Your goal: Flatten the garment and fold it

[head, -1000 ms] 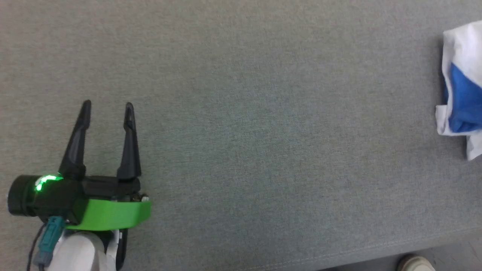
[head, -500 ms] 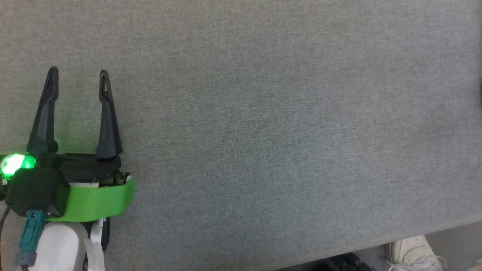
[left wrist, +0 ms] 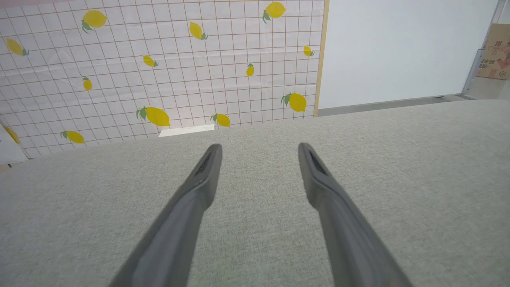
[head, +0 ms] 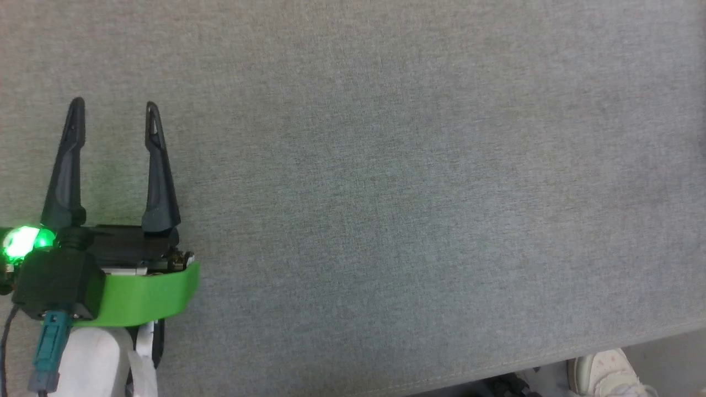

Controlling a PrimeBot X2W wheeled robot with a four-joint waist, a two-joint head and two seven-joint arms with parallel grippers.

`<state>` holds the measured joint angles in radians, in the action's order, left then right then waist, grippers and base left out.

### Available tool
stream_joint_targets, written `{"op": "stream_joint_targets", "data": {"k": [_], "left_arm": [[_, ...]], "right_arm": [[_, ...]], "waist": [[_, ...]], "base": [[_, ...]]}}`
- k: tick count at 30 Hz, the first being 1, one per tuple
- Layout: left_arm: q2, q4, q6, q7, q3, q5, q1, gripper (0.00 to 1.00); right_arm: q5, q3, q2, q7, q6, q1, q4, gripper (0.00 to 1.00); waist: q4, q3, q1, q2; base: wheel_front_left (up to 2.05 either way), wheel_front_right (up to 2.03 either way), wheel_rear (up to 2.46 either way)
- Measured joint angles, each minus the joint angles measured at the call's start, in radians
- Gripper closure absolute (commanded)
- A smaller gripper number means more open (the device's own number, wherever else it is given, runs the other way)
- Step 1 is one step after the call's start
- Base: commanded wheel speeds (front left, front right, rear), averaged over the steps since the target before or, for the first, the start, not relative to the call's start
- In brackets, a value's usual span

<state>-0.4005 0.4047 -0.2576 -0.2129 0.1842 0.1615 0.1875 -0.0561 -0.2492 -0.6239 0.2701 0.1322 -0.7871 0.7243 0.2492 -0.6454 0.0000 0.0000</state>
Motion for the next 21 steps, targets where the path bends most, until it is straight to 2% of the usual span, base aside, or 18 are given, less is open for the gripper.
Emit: {"op": "stream_joint_targets", "data": {"k": [5,12,18,21], "left_arm": [[0.022,-0.043,0.000,-0.019,0.008,0.015,-0.003,0.00],[0.052,-0.104,0.002,-0.036,0.018,0.046,-0.021,0.00],[0.074,-0.145,0.007,-0.040,0.028,0.053,-0.056,0.00],[0.090,-0.160,0.009,-0.041,0.030,0.059,-0.079,0.00]], "right_arm": [[-0.001,-0.025,0.019,-0.056,0.000,-0.011,0.019,0.00],[0.053,-0.056,0.119,-0.132,0.000,-0.005,-0.003,0.00],[0.116,-0.041,0.168,-0.171,0.000,0.082,-0.118,0.00],[0.152,-0.030,0.216,-0.184,0.000,0.150,-0.218,0.00]], "waist": [[-0.007,0.048,0.0000,0.0000],[-0.023,0.152,0.0000,0.0000],[-0.049,0.259,0.0000,0.0000],[-0.066,0.314,0.0000,0.0000]], "base": [[0.00,0.00,0.00],[0.00,0.00,0.00],[0.00,0.00,0.00],[0.00,0.00,0.00]]}}
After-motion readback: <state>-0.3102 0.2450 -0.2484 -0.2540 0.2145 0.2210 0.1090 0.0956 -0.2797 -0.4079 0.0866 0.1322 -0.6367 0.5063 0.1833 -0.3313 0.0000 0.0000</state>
